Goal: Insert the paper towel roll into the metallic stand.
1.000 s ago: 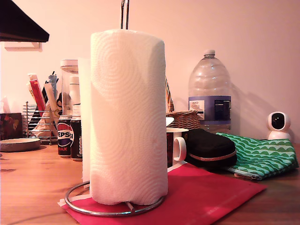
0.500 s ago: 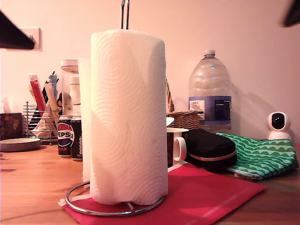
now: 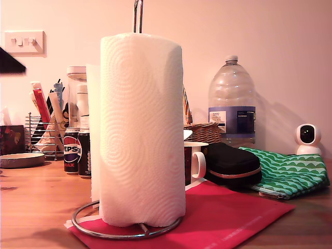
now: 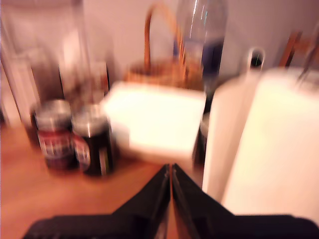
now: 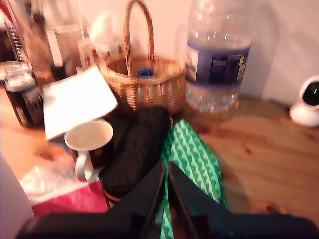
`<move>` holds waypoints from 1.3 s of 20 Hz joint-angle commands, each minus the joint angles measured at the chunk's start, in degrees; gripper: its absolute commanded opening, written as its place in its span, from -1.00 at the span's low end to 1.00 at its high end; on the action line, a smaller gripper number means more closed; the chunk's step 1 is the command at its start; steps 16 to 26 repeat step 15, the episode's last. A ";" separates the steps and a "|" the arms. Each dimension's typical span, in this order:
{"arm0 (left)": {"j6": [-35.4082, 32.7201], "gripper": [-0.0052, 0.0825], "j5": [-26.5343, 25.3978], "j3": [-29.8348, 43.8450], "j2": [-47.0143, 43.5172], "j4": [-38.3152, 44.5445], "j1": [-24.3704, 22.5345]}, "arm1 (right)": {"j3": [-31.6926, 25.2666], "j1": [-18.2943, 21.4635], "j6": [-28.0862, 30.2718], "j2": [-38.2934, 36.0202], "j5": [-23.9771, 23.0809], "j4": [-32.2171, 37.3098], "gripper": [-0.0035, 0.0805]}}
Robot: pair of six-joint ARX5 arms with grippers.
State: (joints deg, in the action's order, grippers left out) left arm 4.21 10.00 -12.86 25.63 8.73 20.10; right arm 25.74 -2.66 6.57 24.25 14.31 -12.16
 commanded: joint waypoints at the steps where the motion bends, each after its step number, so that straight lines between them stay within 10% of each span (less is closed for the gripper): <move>1: 0.39 -0.93 0.37 0.74 -1.84 -1.31 -0.07 | -0.55 0.07 -0.70 -1.77 0.15 -0.28 -0.94; 15: 3.30 -0.93 3.45 0.74 -5.81 -18.34 -0.07 | -0.55 0.07 -0.96 -2.73 0.13 -19.91 -0.94; 26: 3.30 -0.93 3.45 0.74 -5.81 -18.34 -0.07 | -0.55 0.07 -0.96 -2.73 0.13 -19.91 -0.94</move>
